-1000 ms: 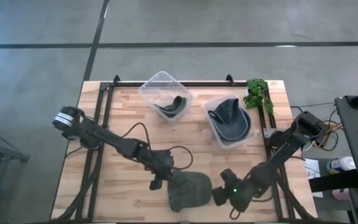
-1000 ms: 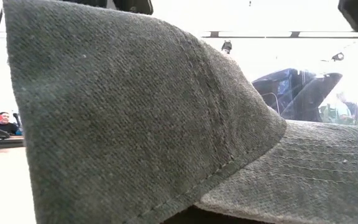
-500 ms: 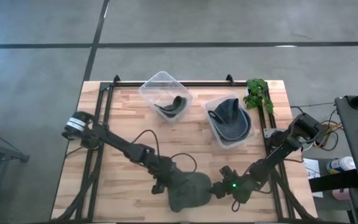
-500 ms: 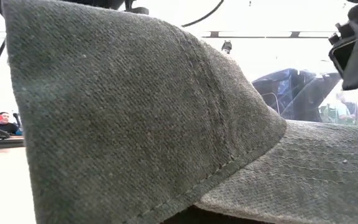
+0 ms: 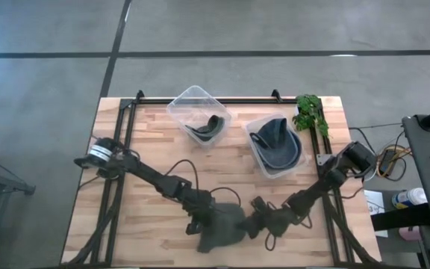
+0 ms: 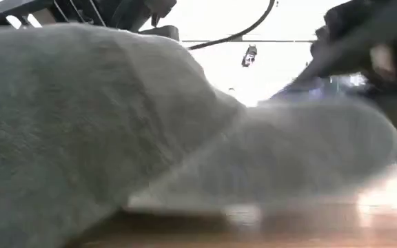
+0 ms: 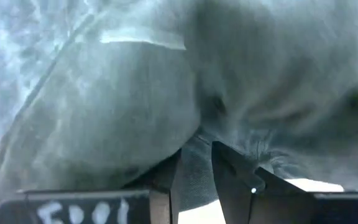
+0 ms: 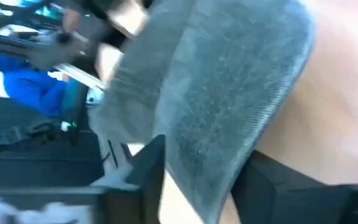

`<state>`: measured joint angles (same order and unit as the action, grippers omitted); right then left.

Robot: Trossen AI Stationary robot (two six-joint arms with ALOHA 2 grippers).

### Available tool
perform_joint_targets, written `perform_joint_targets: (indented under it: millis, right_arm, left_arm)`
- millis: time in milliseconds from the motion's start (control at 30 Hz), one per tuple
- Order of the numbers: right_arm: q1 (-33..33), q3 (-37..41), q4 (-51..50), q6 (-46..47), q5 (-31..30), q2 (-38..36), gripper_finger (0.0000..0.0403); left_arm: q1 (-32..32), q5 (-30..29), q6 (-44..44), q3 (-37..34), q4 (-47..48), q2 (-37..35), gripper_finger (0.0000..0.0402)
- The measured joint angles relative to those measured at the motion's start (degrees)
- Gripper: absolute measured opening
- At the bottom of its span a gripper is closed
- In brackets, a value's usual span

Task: Pick & Place hat
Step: Put the green cap into the left transparent bin

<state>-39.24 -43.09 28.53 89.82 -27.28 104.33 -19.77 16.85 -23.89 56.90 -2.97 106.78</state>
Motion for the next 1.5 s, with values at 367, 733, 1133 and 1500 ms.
perform_joint_targets:
  millis: [367,733,1133,1500]
  right_arm:
    - [4.98,-9.79,-21.75,-34.86,6.18,-9.32,0.0013]
    - [10.43,-39.28,-77.51,-91.85,-11.53,-8.34,0.0013]
    - [8.24,-45.61,-68.36,-151.26,-37.65,-2.80,0.0013]
    - [7.77,-47.56,-65.07,-160.54,-37.58,-2.99,0.0013]
  left_arm:
    - [0.00,-15.61,11.72,3.08,19.05,-16.56,0.0083]
    - [-0.55,-37.18,2.86,9.62,39.69,-45.60,0.0083]
    - [-0.48,-49.49,-8.82,9.49,52.77,-60.33,0.0083]
    - [-0.46,-45.75,-18.27,8.99,69.75,-55.69,0.0083]
